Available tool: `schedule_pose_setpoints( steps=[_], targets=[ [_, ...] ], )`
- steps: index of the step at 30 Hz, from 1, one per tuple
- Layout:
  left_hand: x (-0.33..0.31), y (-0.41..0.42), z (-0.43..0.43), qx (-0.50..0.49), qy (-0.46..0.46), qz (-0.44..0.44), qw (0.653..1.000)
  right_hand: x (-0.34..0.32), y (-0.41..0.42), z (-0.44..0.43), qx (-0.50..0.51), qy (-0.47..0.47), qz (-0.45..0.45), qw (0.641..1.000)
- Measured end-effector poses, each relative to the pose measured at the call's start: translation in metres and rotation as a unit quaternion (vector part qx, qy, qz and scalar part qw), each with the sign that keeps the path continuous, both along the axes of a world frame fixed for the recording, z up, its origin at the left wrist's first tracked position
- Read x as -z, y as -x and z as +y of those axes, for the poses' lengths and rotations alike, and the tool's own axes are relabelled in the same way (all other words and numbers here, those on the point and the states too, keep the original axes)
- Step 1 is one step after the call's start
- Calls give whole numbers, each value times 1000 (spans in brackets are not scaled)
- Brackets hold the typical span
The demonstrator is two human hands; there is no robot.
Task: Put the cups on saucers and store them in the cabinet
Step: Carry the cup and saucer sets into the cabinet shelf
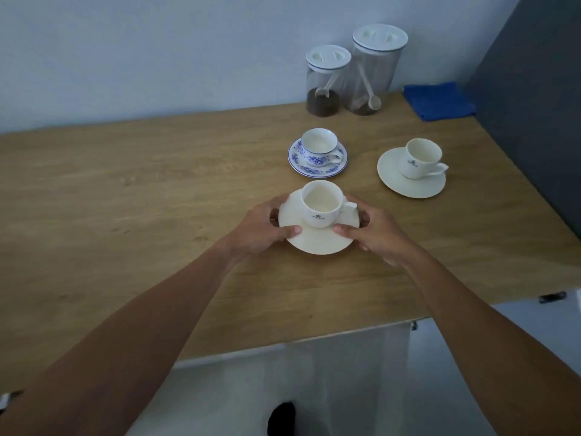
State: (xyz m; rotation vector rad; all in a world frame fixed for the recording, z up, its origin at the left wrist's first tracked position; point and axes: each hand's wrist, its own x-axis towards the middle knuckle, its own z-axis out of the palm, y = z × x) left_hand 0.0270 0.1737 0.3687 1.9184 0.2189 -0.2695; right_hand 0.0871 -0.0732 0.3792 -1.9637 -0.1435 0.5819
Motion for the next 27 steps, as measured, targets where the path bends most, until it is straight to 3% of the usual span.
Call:
schedule_pose_setpoints(
  steps=[15, 27],
  targets=[
    [-31, 149, -155, 47, 124, 1, 991, -44, 171, -165, 51, -70, 7, 996],
    [40, 232, -220, 93, 138, 53, 985, 13, 283, -233, 139, -53, 79, 986]
  ],
)
